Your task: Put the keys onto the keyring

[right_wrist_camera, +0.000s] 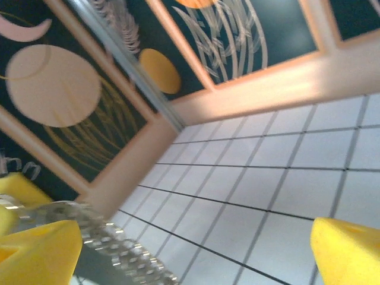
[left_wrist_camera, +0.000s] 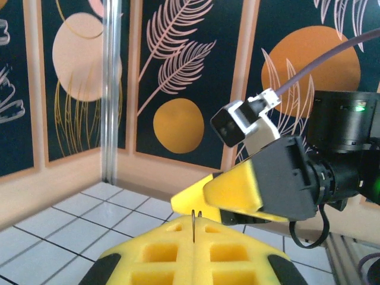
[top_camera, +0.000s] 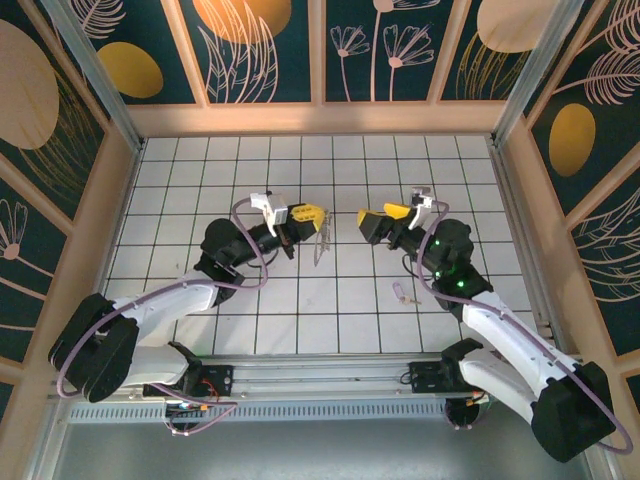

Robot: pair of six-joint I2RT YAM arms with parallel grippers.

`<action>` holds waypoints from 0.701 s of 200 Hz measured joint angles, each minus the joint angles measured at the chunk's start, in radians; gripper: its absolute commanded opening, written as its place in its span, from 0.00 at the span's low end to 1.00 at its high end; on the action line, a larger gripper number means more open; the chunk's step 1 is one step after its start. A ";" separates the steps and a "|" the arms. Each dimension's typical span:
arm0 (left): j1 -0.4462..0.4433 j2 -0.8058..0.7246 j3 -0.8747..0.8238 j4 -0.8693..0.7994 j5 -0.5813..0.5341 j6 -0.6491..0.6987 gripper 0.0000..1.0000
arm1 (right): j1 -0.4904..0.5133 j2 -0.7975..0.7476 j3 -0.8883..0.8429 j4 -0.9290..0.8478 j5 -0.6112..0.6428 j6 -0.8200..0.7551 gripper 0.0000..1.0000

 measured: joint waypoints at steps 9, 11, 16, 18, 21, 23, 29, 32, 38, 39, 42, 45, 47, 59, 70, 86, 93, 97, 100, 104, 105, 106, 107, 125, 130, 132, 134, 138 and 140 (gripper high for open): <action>0.000 -0.003 -0.014 0.016 0.002 0.024 0.00 | -0.002 0.000 -0.007 -0.016 0.030 0.002 0.99; 0.000 -0.003 -0.016 0.018 0.002 0.028 0.00 | -0.002 0.000 -0.008 -0.020 0.035 0.003 0.99; 0.000 -0.005 -0.022 0.023 0.006 0.040 0.00 | -0.004 0.000 -0.013 -0.029 0.053 0.005 0.99; -0.001 -0.005 -0.024 0.024 0.007 0.045 0.00 | -0.004 0.000 -0.013 -0.031 0.059 0.005 0.99; -0.001 -0.005 -0.026 0.026 0.009 0.050 0.00 | -0.005 0.000 -0.016 -0.037 0.069 0.005 0.99; -0.001 -0.005 -0.028 0.028 0.010 0.057 0.00 | -0.006 0.001 -0.017 -0.041 0.080 0.007 0.99; -0.001 -0.005 -0.032 0.031 0.013 0.068 0.00 | -0.007 0.001 -0.020 -0.050 0.096 0.008 0.99; -0.001 -0.005 -0.034 0.032 0.014 0.074 0.00 | -0.009 0.001 -0.022 -0.055 0.108 0.008 0.99; -0.001 -0.005 -0.037 0.039 0.016 0.087 0.00 | -0.010 0.001 -0.024 -0.063 0.129 0.009 0.99; -0.001 -0.005 -0.038 0.040 0.016 0.092 0.00 | -0.010 0.001 -0.025 -0.066 0.132 0.009 0.99; -0.001 -0.006 -0.039 0.042 0.017 0.095 0.00 | -0.010 0.001 -0.026 -0.069 0.142 0.010 0.99; -0.001 -0.006 -0.040 0.044 0.016 0.100 0.00 | -0.011 0.001 -0.029 -0.072 0.151 0.012 0.99; -0.001 -0.007 -0.041 0.045 0.017 0.103 0.00 | -0.011 0.001 -0.030 -0.076 0.159 0.013 0.99; -0.002 -0.011 -0.045 0.051 0.017 0.128 0.00 | -0.013 0.001 -0.036 -0.086 0.188 0.015 0.99; -0.003 -0.014 -0.050 0.057 0.017 0.150 0.00 | -0.013 0.001 -0.043 -0.089 0.211 0.016 0.99; -0.005 -0.017 -0.060 0.071 0.017 0.175 0.00 | -0.013 0.001 -0.049 -0.093 0.236 0.015 0.99; -0.007 -0.017 -0.064 0.075 0.017 0.185 0.00 | -0.013 0.001 -0.049 -0.097 0.243 0.014 0.99; -0.007 -0.017 -0.066 0.077 0.017 0.191 0.00 | -0.013 0.002 -0.049 -0.100 0.249 0.013 0.99; -0.007 -0.017 -0.068 0.078 0.017 0.193 0.00 | -0.013 0.002 -0.049 -0.101 0.253 0.012 0.99; -0.007 -0.017 -0.070 0.079 0.017 0.200 0.00 | -0.013 0.005 -0.049 -0.105 0.259 0.011 0.99; -0.007 -0.017 -0.070 0.079 0.017 0.200 0.00 | -0.013 0.005 -0.049 -0.106 0.260 0.010 0.99; -0.007 -0.017 -0.070 0.079 0.017 0.200 0.00 | -0.013 0.005 -0.049 -0.107 0.262 0.008 0.99; -0.007 -0.017 -0.071 0.079 0.017 0.202 0.00 | -0.013 0.006 -0.049 -0.108 0.262 0.007 0.99; -0.009 -0.016 -0.073 0.081 0.017 0.223 0.00 | -0.017 0.021 -0.049 -0.128 0.281 0.000 0.99; -0.009 -0.016 -0.073 0.081 0.017 0.230 0.00 | -0.018 0.024 -0.049 -0.134 0.285 -0.001 0.99; -0.009 -0.016 -0.073 0.081 0.017 0.231 0.00 | -0.019 0.025 -0.049 -0.135 0.285 -0.001 0.99; -0.009 -0.016 -0.073 0.081 0.017 0.233 0.00 | -0.019 0.026 -0.049 -0.136 0.286 -0.001 0.99; -0.009 -0.016 -0.073 0.081 0.018 0.238 0.00 | -0.020 0.027 -0.050 -0.137 0.288 -0.002 0.99; -0.010 -0.016 -0.073 0.081 0.017 0.240 0.00 | -0.020 0.028 -0.050 -0.138 0.288 -0.002 0.99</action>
